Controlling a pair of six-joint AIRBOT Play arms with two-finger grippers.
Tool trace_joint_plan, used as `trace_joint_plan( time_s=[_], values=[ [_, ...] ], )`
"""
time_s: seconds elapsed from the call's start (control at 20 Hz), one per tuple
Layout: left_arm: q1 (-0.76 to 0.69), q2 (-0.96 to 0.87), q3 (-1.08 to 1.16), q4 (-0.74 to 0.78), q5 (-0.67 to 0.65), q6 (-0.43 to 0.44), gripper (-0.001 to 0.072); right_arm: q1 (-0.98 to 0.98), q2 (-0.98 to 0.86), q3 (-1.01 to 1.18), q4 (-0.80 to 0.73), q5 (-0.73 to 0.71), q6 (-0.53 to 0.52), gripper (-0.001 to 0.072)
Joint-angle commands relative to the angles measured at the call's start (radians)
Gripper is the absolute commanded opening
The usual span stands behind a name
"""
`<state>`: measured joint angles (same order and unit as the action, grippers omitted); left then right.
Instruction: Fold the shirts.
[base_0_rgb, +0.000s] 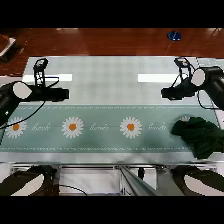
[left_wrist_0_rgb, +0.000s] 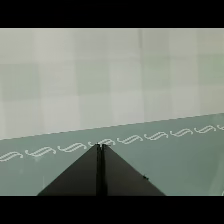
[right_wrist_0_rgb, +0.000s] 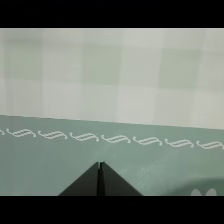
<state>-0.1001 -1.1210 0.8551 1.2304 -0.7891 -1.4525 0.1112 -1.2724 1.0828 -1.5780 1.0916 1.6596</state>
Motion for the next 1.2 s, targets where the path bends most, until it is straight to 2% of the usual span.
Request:
trace_joint_plan(
  time_s=[0.0,0.8,0.95,1.1,1.15],
  values=[
    [0.000,-0.001,0.000,0.000,0.000,0.000,0.0019,0.001,0.000,0.000,0.000,0.000,0.000,0.0027],
    [0.000,-0.001,0.000,-0.003,0.015,0.000,0.0019,0.001,0.000,0.000,0.002,-0.003,0.000,0.0028],
    [0.000,-0.001,0.000,-0.004,0.054,0.000,0.0019,0.001,0.000,0.001,0.001,-0.103,0.000,0.0027],
    [0.000,-0.005,-0.001,-0.012,0.114,0.000,0.0019,-0.001,0.000,0.001,-0.007,-0.121,-0.001,0.0030],
    [0.000,-0.008,-0.001,-0.012,0.127,-0.001,0.0024,-0.005,0.000,0.001,-0.016,-0.104,0.000,0.0129]
  ],
)
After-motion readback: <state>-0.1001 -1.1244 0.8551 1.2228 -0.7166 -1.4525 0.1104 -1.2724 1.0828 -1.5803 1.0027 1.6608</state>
